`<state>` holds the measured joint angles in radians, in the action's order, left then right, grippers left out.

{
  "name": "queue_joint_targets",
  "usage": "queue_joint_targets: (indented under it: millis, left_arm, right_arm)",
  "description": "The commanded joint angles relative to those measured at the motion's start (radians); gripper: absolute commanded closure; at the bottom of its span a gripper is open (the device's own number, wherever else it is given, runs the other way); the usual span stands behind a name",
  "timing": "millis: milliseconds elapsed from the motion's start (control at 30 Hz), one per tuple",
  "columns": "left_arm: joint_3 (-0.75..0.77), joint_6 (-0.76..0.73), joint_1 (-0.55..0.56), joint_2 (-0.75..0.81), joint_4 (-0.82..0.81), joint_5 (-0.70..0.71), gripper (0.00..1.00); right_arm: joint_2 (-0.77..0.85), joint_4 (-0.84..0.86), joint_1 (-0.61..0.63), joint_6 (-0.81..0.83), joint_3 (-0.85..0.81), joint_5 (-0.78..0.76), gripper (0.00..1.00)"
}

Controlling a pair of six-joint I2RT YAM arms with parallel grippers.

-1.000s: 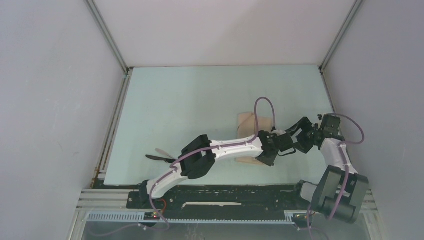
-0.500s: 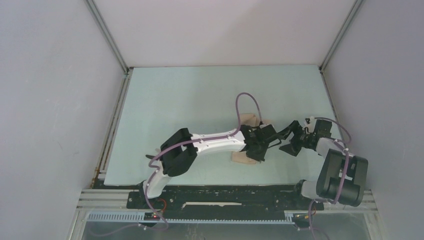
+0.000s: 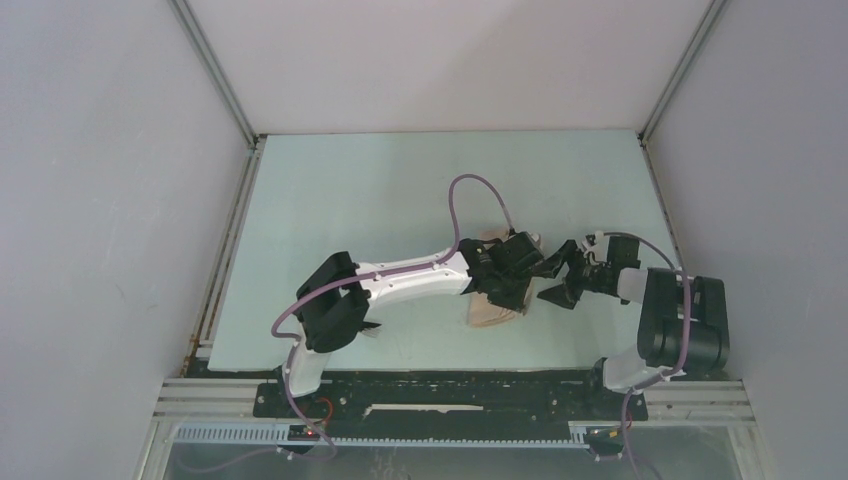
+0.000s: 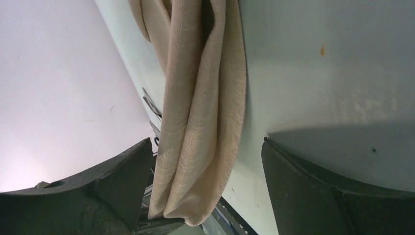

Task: Fold the napkin into a case and place the utensils inside
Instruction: Pick up the 2/3-rectangle-folded napkin from the center of the board.

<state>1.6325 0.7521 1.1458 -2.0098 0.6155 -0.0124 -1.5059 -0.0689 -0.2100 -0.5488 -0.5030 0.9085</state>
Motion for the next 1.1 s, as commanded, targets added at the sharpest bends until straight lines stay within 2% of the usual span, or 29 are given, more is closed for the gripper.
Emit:
queue_joint_targets:
  millis: [0, 267, 367, 500, 767, 933, 1067]
  left_arm:
    - [0.0, 0.011, 0.0, 0.034, -0.034, -0.032, 1.0]
    - [-0.006, 0.01, -0.003, 0.036, -0.037, -0.042, 1.0]
    - [-0.009, 0.01, -0.002, 0.036, -0.039, -0.046, 1.0]
    - [-0.014, 0.012, -0.006, 0.036, -0.044, -0.051, 1.0]
    - [-0.027, 0.02, -0.006, 0.038, -0.065, -0.07, 1.0]
    - [-0.044, 0.023, -0.006, 0.043, -0.082, -0.079, 1.0]
    - [-0.071, 0.032, -0.007, 0.051, -0.116, -0.103, 1.0]
  right_arm:
    - [-0.055, 0.171, 0.026, -0.082, 0.016, 0.02, 0.12]
    - [-0.176, 0.34, 0.02, -0.179, 0.014, 0.035, 0.22]
    - [-0.203, 0.401, 0.003, -0.208, 0.011, 0.051, 0.3]
    - [-0.19, 0.345, 0.007, -0.181, -0.025, 0.013, 0.36]
    - [-0.197, 0.35, 0.003, -0.184, -0.041, 0.002, 0.49]
    - [-0.193, 0.345, 0.009, -0.181, -0.066, -0.004, 0.63]
    - [-0.149, 0.255, 0.028, -0.127, -0.099, -0.058, 0.73]
